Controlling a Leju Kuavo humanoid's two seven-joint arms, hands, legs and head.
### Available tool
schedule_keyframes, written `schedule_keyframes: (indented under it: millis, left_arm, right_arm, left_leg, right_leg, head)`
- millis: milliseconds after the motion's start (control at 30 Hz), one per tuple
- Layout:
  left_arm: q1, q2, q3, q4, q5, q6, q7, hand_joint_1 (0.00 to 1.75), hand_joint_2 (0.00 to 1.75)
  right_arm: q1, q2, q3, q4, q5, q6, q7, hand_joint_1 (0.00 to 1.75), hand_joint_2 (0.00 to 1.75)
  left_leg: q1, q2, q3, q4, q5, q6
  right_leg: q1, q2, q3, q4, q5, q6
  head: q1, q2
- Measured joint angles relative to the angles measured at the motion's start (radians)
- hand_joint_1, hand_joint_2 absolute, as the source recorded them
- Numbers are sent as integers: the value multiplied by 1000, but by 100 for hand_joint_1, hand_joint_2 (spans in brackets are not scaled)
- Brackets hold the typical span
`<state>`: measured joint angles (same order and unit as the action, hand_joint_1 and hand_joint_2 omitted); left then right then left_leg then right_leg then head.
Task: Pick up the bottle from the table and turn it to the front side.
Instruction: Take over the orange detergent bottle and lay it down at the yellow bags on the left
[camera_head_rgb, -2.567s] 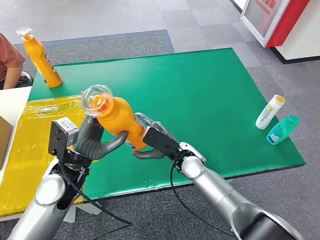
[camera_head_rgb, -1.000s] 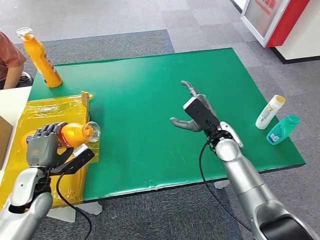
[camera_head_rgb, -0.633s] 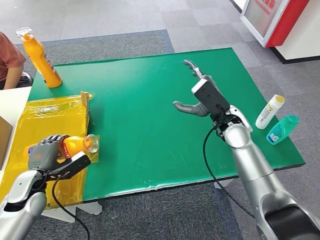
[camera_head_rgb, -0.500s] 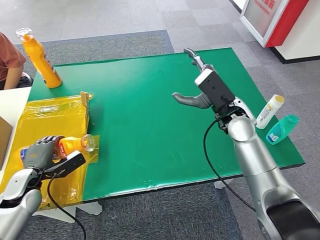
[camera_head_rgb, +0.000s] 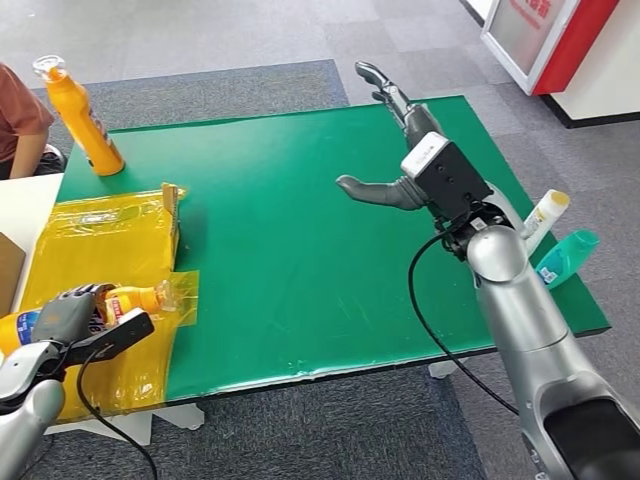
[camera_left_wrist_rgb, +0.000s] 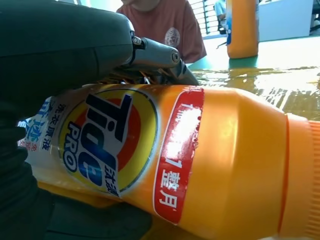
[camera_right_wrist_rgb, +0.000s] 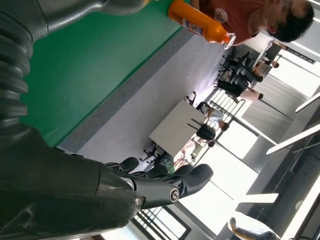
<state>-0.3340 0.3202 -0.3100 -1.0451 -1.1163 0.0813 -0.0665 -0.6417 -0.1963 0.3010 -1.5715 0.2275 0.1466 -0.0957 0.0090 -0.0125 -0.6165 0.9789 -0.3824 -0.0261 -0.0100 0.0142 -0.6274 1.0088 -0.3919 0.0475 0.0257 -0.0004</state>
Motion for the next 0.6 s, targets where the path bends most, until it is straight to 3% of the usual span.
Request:
schedule_keyframes:
  millis: [600]
  left_arm:
    - [27, 19, 33, -3, 55, -27, -42, 0, 175]
  right_arm:
    - [0, -37, 24, -72, -12, -2, -9, 0, 175]
  left_leg:
    - [0, 0, 1, 0, 1, -1]
  right_leg:
    - [0, 0, 1, 0, 1, 0]
  head:
    - [0, 0]
